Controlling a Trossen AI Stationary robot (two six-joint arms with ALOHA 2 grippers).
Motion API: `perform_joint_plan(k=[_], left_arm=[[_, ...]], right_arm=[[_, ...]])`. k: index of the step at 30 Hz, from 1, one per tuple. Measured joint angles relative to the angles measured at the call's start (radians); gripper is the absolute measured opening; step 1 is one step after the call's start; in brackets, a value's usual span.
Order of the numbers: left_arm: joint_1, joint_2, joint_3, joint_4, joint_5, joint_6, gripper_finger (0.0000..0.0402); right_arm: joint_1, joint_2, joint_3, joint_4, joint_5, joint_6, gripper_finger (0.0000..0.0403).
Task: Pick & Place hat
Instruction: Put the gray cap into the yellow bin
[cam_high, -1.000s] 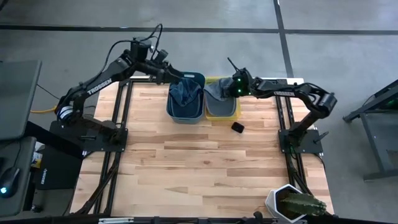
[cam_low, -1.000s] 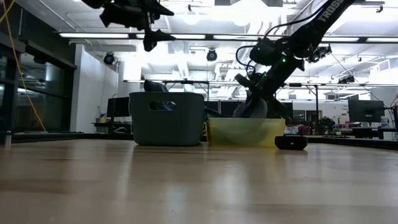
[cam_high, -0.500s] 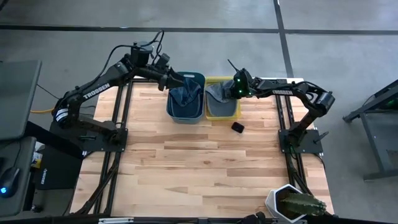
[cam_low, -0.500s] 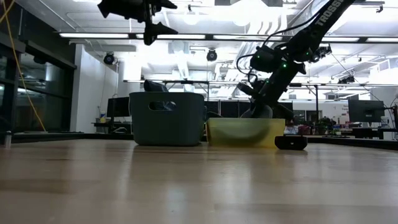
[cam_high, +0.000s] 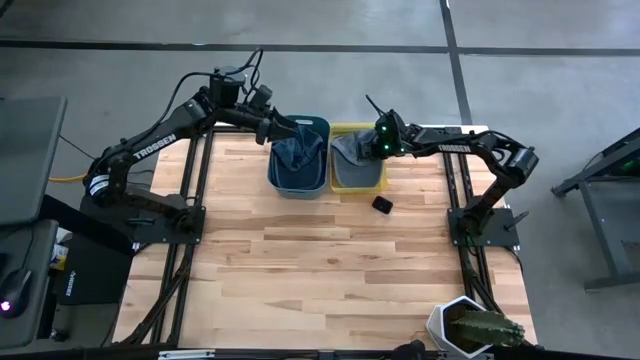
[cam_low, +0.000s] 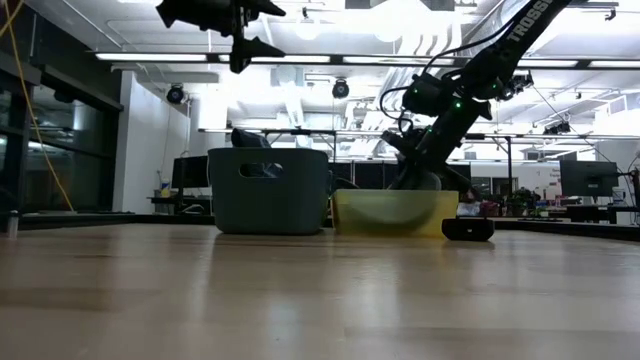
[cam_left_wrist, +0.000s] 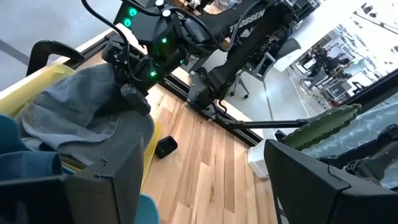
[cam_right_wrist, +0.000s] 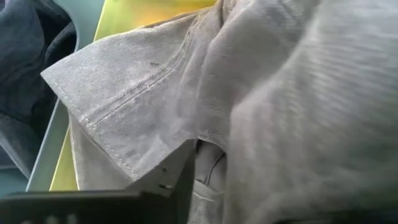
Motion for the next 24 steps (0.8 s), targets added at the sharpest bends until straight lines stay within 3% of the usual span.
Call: perform_joint_plan(k=[9, 24], left_arm=[[0.0, 0.0, 0.0, -0.003, -0.001, -0.005, 0.0275], [0.0, 0.0, 0.0, -0.001, -0.001, -0.014, 0.0275]], right_arm=[[0.0, 0.0, 0.0, 0.0, -0.015, 0.0, 0.0202], [-0.014, -0.061, 0.0, -0.065, -0.018, -0.032, 0.0212]])
